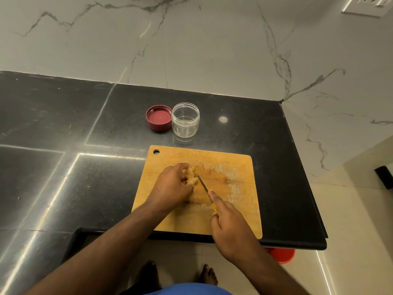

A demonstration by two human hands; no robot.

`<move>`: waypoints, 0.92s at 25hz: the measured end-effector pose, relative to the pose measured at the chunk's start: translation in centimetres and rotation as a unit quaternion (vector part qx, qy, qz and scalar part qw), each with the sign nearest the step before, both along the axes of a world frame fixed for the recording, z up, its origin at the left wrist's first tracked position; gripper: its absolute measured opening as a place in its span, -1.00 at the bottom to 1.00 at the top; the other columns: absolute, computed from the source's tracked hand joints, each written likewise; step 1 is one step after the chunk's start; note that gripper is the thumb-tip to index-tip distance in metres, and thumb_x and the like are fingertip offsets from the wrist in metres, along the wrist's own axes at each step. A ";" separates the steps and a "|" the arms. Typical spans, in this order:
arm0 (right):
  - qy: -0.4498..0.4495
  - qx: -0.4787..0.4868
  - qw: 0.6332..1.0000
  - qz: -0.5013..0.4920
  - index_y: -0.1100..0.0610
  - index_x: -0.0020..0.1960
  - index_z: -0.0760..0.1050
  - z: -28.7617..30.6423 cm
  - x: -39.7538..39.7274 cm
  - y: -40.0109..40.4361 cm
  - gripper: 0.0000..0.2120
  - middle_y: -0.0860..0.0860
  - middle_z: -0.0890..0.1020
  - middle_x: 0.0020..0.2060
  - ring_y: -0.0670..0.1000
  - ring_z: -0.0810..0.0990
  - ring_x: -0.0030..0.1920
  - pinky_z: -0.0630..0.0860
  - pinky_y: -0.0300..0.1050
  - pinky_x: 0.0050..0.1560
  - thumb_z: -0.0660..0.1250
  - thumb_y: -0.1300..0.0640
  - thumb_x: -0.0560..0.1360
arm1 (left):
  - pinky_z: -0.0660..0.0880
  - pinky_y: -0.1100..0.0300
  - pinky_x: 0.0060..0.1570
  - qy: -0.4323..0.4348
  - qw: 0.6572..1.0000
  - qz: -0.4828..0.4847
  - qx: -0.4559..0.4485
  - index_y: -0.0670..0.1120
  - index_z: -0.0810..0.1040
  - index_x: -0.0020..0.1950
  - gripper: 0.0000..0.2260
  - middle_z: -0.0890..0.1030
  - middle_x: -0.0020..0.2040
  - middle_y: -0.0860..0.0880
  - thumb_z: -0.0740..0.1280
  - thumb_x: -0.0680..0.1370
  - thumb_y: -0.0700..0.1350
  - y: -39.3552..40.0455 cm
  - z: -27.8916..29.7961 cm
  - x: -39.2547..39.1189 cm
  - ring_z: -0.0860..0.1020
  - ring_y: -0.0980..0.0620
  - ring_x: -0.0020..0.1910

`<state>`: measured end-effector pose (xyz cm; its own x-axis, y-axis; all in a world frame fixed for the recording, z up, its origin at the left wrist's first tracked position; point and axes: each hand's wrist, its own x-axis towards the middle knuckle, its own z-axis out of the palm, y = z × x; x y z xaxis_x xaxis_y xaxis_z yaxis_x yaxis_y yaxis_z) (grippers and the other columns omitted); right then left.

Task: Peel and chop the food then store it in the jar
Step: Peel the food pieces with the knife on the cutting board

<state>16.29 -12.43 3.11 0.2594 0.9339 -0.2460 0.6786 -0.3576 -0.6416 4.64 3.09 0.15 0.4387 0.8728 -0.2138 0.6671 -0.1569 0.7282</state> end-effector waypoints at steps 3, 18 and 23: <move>-0.023 -0.004 1.000 0.001 -0.13 0.60 -0.04 0.3 -0.6 0.2 -0.45 -0.15 0.40 0.16 -0.16 0.44 0.00 0.44 -0.28 -0.01 0.05 0.08 0.67 | 0.41 0.35 -0.15 -0.001 1.000 0.001 0.006 0.04 0.38 0.49 -0.42 0.51 0.17 0.03 0.46 0.49 -0.10 -0.2 0.0 0.2 0.47 0.16 -0.04; -0.046 -0.032 0.998 0.007 -0.09 0.60 -0.06 0.5 -2.3 1.2 -0.43 -0.06 0.41 0.22 -0.09 0.48 0.04 0.49 -0.14 0.01 0.03 0.14 0.65 | 0.38 0.38 -0.14 0.001 1.000 0.013 0.023 0.01 0.39 0.46 -0.46 0.50 0.18 0.01 0.43 0.49 -0.06 -0.5 -0.5 0.5 0.48 0.14 0.01; -0.053 -0.034 0.998 0.011 -0.06 0.60 -0.02 -0.2 -2.0 2.1 -0.44 -0.02 0.43 0.27 -0.04 0.47 0.14 0.48 -0.12 0.11 0.03 0.16 0.65 | 0.36 0.41 -0.18 -0.001 1.000 0.016 0.020 0.04 0.39 0.45 -0.47 0.49 0.17 0.02 0.44 0.50 -0.05 -0.5 -0.4 0.6 0.46 0.16 0.00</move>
<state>14.30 -10.37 2.95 0.2668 0.9214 -0.2824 0.7492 -0.3826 -0.5406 5.20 2.60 -0.29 0.4108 0.8944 -0.1770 0.6710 -0.1651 0.7228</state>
